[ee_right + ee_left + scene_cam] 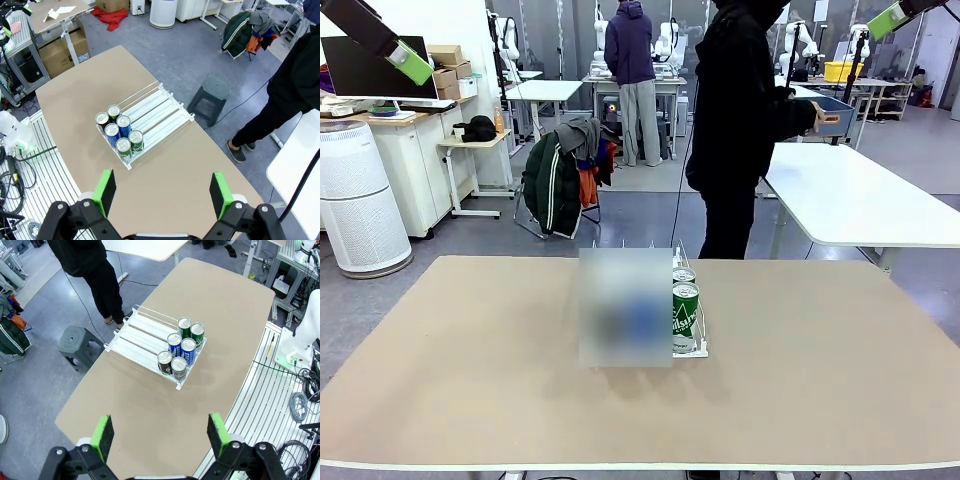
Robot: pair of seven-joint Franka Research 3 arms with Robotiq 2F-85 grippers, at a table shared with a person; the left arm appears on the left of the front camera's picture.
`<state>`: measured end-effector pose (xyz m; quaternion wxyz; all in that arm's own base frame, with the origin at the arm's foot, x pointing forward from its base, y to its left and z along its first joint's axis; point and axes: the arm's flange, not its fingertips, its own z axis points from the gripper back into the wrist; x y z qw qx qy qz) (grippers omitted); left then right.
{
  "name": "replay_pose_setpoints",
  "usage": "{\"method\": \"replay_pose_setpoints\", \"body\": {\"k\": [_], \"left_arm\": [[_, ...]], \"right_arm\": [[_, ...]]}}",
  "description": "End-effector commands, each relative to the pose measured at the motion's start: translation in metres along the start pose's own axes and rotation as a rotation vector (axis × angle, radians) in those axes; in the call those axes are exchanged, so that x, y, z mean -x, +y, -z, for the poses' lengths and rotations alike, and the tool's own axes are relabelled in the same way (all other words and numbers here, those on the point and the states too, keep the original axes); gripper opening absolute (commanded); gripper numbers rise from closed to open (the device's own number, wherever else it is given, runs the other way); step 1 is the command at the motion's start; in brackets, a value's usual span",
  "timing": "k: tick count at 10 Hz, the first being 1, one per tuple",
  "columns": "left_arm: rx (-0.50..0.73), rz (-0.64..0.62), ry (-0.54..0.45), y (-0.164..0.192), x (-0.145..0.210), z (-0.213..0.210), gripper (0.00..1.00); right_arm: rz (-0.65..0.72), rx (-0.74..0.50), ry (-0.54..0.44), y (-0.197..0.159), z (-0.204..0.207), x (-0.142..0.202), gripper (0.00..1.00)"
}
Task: Fill the beverage cans into the dispenser.
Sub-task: Pick up the Ionic drink handed by the human.
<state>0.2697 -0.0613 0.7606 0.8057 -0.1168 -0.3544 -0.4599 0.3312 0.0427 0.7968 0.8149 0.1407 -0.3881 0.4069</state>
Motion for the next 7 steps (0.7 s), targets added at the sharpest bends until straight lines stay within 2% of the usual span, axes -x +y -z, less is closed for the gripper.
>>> {"method": "replay_pose_setpoints", "body": {"k": [1, 7], "left_arm": [[0.001, 0.001, 0.005, -0.0003, -0.0002, 0.0019, 1.0], [0.001, 0.001, 0.005, -0.0003, -0.0002, 0.0019, 1.0]], "right_arm": [[-0.001, -0.003, 0.001, 0.0004, 0.0001, 0.0002, 1.0], [-0.001, -0.003, 0.001, 0.0004, 0.0001, 0.0002, 1.0]]}}
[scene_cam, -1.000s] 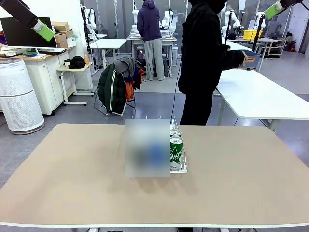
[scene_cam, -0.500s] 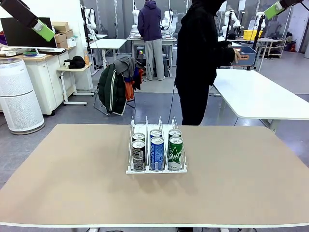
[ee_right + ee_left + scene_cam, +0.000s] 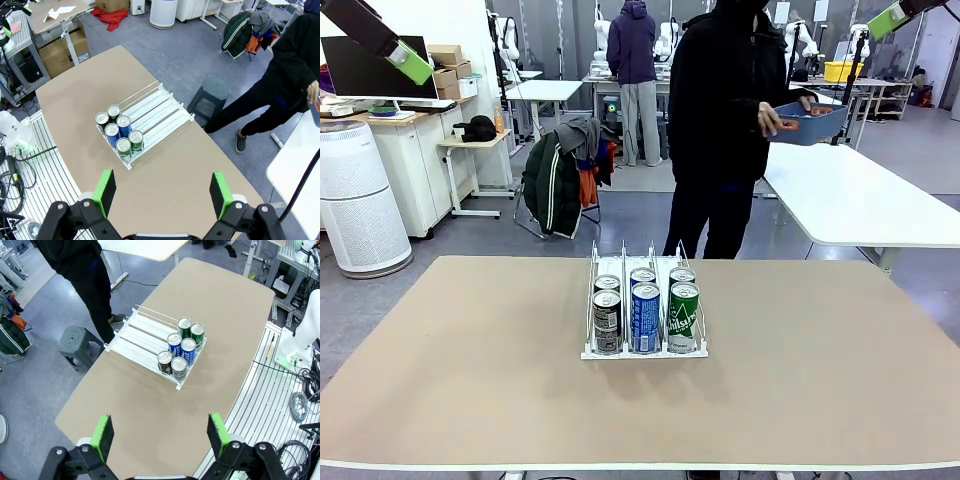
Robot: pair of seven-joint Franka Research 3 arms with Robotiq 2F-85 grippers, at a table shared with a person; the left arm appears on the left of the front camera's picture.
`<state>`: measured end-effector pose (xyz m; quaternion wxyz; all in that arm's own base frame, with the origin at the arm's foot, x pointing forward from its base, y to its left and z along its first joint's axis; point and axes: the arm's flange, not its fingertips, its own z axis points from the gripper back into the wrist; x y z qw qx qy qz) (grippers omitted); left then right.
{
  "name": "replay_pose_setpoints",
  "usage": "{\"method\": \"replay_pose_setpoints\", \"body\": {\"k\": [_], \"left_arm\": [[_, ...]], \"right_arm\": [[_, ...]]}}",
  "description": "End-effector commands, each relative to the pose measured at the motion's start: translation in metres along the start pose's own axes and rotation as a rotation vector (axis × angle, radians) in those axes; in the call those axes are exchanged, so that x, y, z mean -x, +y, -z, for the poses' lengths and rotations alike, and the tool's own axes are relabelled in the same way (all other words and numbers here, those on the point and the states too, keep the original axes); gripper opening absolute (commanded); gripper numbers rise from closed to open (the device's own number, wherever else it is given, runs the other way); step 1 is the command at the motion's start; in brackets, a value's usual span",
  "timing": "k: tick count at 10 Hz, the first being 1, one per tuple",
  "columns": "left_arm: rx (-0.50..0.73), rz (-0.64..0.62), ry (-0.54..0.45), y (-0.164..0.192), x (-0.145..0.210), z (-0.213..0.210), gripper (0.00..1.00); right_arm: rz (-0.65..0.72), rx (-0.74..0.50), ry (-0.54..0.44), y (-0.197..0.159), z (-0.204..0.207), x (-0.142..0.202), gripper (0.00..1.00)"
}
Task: Fill the beverage cans into the dispenser.
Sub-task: Pick up the Ionic drink handed by the human.
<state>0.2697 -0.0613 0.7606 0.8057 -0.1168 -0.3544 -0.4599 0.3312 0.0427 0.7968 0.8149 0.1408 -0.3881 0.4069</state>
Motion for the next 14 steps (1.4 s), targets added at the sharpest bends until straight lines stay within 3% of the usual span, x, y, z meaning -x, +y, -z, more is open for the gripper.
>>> {"method": "replay_pose_setpoints", "body": {"k": [1, 14], "left_arm": [[0.001, 0.001, 0.005, -0.0003, -0.0002, 0.0019, 1.0], [0.001, 0.001, 0.005, -0.0003, -0.0002, 0.0019, 1.0]], "right_arm": [[-0.001, -0.003, 0.001, 0.0004, 0.0001, 0.0002, 1.0], [-0.001, -0.003, 0.001, 0.0004, 0.0001, 0.0002, 1.0]]}}
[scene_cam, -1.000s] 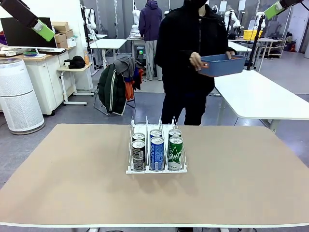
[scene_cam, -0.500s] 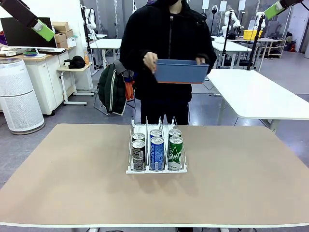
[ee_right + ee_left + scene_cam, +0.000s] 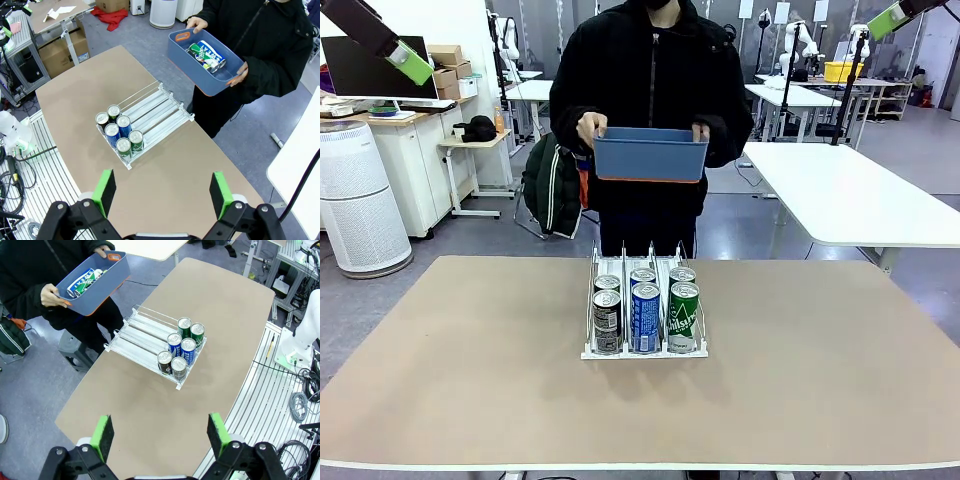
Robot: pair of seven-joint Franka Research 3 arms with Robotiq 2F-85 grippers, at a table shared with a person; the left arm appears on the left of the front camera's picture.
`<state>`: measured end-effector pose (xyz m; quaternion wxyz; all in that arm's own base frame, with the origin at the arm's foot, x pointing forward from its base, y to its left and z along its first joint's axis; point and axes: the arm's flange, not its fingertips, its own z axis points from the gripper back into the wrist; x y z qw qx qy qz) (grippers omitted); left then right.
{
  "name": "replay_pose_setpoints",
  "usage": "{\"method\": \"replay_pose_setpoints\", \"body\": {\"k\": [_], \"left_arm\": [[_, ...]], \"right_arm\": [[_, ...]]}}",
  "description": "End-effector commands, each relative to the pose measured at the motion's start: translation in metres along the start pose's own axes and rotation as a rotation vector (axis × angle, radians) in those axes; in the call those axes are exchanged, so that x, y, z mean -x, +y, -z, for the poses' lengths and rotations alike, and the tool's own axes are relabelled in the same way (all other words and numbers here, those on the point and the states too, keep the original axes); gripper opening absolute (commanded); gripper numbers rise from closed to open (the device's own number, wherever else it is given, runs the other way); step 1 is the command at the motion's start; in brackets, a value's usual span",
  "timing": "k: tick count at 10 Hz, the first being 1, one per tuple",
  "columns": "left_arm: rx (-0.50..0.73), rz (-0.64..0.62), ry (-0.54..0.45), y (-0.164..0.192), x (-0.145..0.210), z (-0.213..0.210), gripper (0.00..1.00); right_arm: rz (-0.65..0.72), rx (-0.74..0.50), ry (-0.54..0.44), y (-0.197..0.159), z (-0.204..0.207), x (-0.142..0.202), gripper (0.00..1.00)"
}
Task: Fill the beverage cans into the dispenser.
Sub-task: Pick up the Ionic drink handed by the human.
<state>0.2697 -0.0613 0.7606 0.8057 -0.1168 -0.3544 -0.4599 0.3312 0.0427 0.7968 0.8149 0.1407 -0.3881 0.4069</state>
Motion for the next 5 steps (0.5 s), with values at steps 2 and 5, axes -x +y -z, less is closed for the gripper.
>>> {"method": "replay_pose_setpoints", "body": {"k": [2, 5], "left_arm": [[0.001, 0.001, 0.005, -0.0003, -0.0002, 0.0019, 1.0], [0.001, 0.001, 0.005, -0.0003, -0.0002, 0.0019, 1.0]], "right_arm": [[-0.001, -0.003, 0.001, 0.0004, 0.0001, 0.0002, 1.0], [-0.001, -0.003, 0.001, 0.0004, 0.0001, 0.0002, 1.0]]}}
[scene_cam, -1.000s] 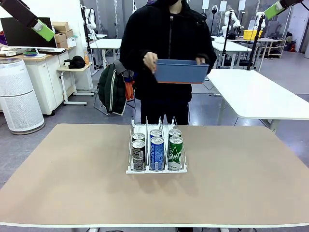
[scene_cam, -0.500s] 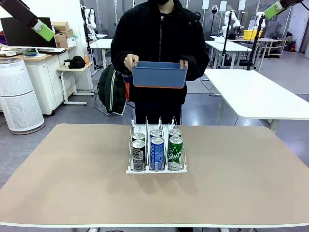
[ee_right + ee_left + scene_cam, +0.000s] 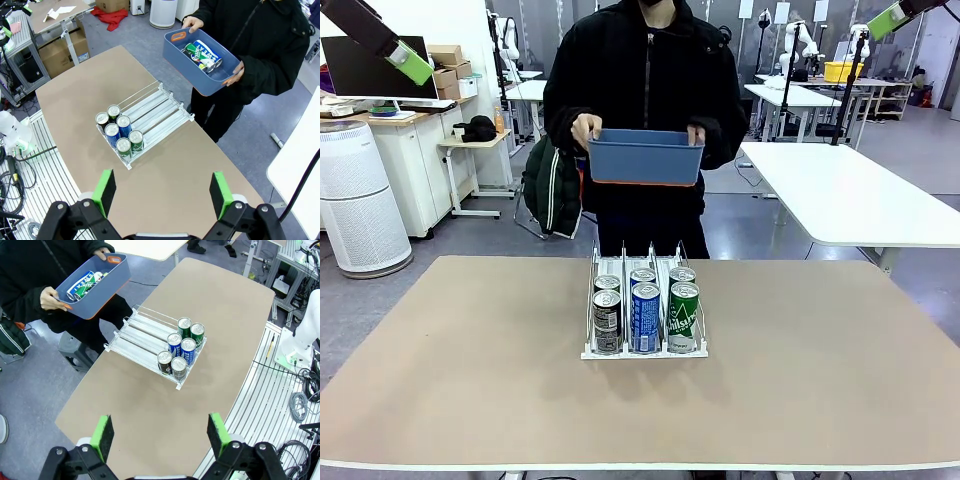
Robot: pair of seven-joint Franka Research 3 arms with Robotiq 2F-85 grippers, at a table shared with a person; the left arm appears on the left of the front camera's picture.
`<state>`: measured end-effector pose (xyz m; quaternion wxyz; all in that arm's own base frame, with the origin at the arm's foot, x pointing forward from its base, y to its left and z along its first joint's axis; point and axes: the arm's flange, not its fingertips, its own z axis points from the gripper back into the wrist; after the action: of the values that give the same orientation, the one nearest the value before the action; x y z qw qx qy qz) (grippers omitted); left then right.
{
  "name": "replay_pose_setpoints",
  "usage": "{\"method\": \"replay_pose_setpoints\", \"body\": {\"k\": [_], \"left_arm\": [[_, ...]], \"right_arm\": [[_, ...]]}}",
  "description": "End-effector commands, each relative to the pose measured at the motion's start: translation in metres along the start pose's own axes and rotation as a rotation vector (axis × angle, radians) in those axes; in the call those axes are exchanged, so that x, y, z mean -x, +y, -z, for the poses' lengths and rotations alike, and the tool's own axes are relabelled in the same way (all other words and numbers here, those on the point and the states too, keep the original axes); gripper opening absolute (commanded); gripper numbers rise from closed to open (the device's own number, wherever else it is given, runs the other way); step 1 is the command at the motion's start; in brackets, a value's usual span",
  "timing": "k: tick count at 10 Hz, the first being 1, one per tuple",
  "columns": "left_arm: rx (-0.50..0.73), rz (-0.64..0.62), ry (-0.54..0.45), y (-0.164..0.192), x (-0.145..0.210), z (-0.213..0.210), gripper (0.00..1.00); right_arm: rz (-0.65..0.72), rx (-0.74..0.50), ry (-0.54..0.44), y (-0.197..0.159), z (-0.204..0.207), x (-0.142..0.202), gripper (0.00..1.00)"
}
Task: Fill the beverage cans into the dispenser.
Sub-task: Pick up the Ionic drink handed by the human.
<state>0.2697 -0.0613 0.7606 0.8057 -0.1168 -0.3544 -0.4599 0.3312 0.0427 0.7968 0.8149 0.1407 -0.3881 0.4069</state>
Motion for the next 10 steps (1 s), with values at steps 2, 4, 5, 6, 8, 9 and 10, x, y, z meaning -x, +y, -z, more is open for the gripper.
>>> {"method": "replay_pose_setpoints", "body": {"k": [2, 4, 5, 6, 8, 9, 10], "left_arm": [[0.001, 0.001, 0.005, -0.0003, -0.0002, 0.0019, 1.0], [0.001, 0.001, 0.005, -0.0003, -0.0002, 0.0019, 1.0], [0.001, 0.001, 0.005, -0.0003, -0.0002, 0.0019, 1.0], [0.001, 0.001, 0.005, -0.0003, -0.0002, 0.0019, 1.0], [0.001, 0.001, 0.005, -0.0003, -0.0002, 0.0019, 1.0], [0.001, 0.001, 0.005, -0.0003, -0.0002, 0.0019, 1.0], [0.001, 0.001, 0.005, -0.0003, -0.0002, 0.0019, 1.0]], "right_arm": [[-0.001, -0.003, 0.001, 0.0004, 0.0001, 0.0002, 1.0], [-0.001, -0.003, 0.001, 0.0004, 0.0001, 0.0002, 1.0], [-0.001, -0.003, 0.001, 0.0004, 0.0001, 0.0002, 1.0], [-0.001, -0.003, 0.001, 0.0004, 0.0001, 0.0002, 1.0], [-0.001, -0.003, 0.001, 0.0004, 0.0001, 0.0002, 1.0], [-0.001, -0.003, 0.001, 0.0004, 0.0001, 0.0002, 1.0], [-0.001, -0.003, 0.001, 0.0004, 0.0001, 0.0002, 1.0]]}}
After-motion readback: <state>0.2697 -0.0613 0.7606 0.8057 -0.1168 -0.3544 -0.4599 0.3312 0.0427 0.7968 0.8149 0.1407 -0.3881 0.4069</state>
